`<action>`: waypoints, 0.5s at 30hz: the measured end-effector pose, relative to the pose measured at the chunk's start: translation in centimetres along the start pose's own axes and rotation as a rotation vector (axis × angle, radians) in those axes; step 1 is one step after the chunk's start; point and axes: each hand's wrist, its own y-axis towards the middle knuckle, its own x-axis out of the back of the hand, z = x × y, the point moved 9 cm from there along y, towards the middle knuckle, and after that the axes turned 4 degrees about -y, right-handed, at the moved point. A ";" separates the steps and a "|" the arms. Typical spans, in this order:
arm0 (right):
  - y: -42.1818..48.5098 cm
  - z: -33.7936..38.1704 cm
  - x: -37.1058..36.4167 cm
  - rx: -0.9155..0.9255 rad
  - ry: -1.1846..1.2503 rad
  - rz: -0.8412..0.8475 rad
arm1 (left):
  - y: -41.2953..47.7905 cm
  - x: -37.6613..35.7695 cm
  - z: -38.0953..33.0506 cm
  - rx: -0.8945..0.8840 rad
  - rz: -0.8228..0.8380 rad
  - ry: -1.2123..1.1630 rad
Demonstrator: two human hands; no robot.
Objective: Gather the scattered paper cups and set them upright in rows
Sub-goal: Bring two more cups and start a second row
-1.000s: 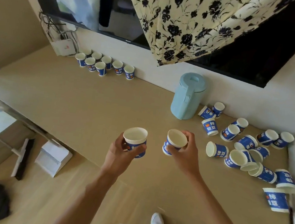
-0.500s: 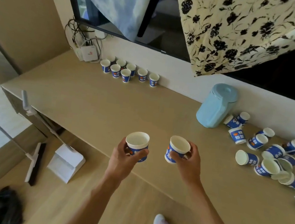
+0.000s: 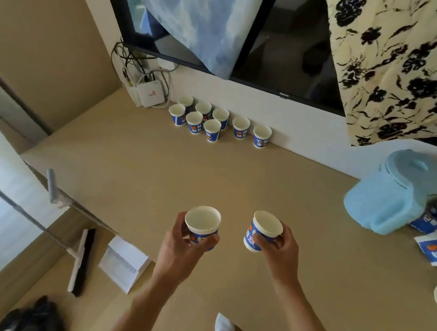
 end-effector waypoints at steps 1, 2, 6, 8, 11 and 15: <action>1.1 0.2 -1.2 -0.004 0.006 0.008 | 1.5 0.5 -0.2 0.005 -0.001 0.013; 1.9 0.4 -2.1 0.003 0.010 0.014 | 2.7 1.1 -0.4 0.002 -0.007 0.026; 5.0 2.1 -4.9 0.026 0.012 0.009 | 6.8 2.5 -0.9 0.010 -0.008 0.039; 6.9 2.5 -6.1 0.012 -0.013 -0.011 | 9.4 2.9 -0.5 0.026 0.008 0.036; 9.6 3.5 -7.8 0.001 -0.035 -0.063 | 13.4 3.3 -0.4 0.031 0.049 0.036; 13.0 3.7 -9.7 -0.017 -0.091 -0.140 | 19.0 3.4 0.2 0.041 0.144 0.036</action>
